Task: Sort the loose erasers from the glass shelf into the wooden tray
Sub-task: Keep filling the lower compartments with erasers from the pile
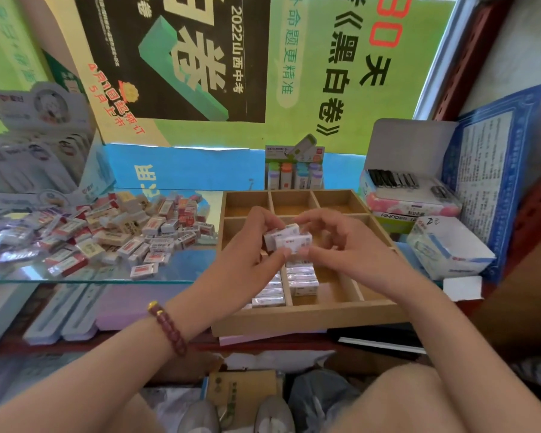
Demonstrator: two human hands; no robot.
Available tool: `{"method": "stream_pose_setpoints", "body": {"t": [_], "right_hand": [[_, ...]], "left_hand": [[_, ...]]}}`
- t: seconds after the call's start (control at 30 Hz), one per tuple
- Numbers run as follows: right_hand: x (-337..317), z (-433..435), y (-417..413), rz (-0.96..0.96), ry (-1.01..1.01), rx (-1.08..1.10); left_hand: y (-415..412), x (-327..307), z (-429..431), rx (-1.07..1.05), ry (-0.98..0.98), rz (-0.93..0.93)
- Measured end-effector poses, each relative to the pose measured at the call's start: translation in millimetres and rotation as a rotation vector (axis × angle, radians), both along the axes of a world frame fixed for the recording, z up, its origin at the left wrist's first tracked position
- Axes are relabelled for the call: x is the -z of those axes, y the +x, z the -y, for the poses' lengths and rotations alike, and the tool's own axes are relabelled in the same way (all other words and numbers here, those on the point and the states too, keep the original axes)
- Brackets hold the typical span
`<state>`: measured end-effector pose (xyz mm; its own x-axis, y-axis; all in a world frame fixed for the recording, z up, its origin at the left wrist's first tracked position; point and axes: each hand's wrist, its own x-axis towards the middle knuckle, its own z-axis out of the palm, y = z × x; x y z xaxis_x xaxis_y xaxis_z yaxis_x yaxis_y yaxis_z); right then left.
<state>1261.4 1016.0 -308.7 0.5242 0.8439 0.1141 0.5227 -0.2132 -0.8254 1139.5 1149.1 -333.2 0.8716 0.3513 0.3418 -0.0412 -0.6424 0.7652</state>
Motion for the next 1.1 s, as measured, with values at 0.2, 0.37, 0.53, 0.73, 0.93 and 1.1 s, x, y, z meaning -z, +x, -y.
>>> {"method": "stream_pose_setpoints", "body": {"t": [0.2, 0.37, 0.53, 0.73, 0.93, 1.1], "right_hand": [[10, 8, 6, 0.143, -0.122, -0.049], [12, 16, 13, 0.227, -0.233, -0.082], [15, 23, 17, 0.319, -0.404, -0.139], [24, 15, 11, 0.306, -0.436, -0.084], [24, 12, 11, 0.248, -0.494, -0.057], [20, 15, 11, 0.247, -0.401, 0.023]], "left_hand": [[8, 6, -4, 0.098, 0.185, -0.098], [12, 9, -12, 0.191, 0.157, -0.182], [3, 14, -29, 0.125, 0.0, -0.189], [-1, 19, -44, 0.077, 0.041, -0.211], [-6, 20, -44, 0.107, 0.076, -0.24], [-12, 17, -53, 0.065, 0.08, -0.195]]}}
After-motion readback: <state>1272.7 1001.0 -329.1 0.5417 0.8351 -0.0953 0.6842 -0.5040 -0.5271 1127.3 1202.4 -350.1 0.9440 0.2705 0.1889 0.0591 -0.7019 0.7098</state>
